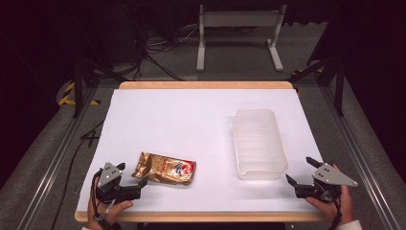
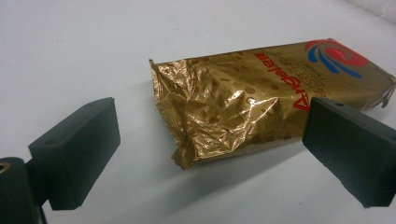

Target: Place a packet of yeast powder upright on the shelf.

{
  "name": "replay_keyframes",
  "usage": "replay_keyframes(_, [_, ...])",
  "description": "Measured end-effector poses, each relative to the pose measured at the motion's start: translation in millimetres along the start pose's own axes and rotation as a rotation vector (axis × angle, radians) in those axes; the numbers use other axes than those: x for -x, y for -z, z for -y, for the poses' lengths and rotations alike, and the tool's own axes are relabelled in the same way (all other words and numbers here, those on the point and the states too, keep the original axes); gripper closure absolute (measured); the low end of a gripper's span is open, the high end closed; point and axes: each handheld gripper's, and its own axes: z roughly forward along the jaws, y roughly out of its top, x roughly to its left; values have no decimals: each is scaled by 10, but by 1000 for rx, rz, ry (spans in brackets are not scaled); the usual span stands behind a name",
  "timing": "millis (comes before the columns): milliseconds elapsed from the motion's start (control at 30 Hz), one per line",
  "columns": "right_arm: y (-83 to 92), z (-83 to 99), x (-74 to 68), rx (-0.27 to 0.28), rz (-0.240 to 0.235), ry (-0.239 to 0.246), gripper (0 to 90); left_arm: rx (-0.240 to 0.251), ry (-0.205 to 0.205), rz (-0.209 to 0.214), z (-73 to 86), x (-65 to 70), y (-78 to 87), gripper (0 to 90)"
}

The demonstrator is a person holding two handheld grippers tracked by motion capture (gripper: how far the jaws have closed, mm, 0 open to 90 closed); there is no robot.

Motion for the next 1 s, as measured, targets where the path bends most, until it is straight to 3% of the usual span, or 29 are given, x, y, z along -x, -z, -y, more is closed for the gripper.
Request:
replay_keyframes(100, [11,-1,4,6,3,2,95,-29,-27,15,20,-24,-41,47])
replay_keyframes(300, [16,-1,4,8,3,3,95,-37,-30,20,18,-21,-61,48])
replay_keyframes(800, [28,-10,-5,14,4,7,95,-40,-17,32,23,-25,-78,58])
replay_keyframes(900, [25,-11,-2,14,6,4,95,-17,-17,22,16,-13,-59,70])
replay_keyframes(1000, [12,-22,-6,14,6,8,95,-35,-3,25,38,-39,-71,73])
